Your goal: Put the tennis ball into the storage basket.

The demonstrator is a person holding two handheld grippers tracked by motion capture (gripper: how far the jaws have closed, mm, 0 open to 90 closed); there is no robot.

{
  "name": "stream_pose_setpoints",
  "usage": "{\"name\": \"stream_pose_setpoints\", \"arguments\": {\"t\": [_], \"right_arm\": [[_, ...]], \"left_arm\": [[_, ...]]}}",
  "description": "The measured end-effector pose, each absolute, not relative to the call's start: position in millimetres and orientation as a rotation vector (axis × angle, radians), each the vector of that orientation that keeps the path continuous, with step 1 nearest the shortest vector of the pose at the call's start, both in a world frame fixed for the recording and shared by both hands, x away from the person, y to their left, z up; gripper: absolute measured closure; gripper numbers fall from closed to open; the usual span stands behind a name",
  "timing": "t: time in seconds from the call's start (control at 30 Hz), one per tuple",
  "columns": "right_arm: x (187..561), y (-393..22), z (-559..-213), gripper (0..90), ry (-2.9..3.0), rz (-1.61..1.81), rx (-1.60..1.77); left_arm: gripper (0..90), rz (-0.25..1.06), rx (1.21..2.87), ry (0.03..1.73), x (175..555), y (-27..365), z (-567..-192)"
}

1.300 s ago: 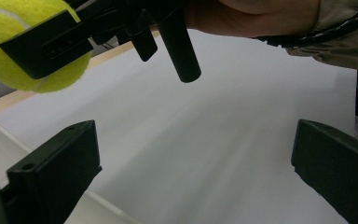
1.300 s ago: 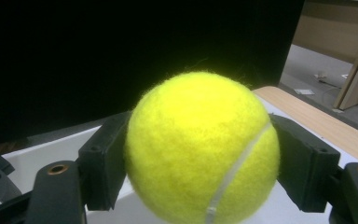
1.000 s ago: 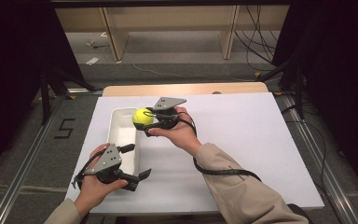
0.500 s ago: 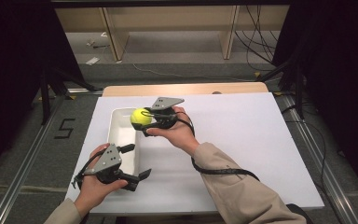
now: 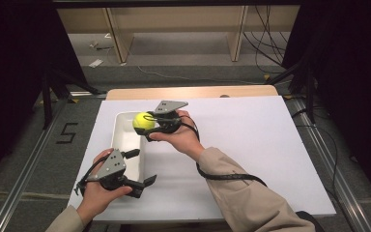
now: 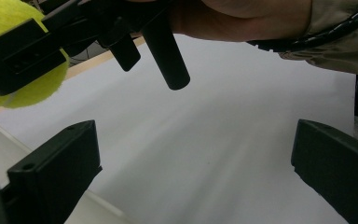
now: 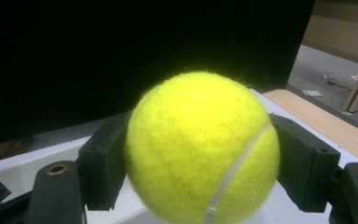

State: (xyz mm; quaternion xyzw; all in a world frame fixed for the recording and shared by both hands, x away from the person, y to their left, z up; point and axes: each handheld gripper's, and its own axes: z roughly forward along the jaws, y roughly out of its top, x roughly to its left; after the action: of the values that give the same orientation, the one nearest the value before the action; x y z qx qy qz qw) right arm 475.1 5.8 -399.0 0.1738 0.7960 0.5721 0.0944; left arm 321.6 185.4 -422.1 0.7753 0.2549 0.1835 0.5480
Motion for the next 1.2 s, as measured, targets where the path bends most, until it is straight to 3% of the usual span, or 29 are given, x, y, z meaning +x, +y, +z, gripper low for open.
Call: {"name": "stream_pose_setpoints", "arguments": {"t": [1.2], "right_arm": [[476.7, 18.9, -399.8, 27.1, 2.376, 1.695, 0.499]], "left_arm": [[1.0, 0.44, 1.837, 0.596, 321.6, 185.8, -421.5]]}}
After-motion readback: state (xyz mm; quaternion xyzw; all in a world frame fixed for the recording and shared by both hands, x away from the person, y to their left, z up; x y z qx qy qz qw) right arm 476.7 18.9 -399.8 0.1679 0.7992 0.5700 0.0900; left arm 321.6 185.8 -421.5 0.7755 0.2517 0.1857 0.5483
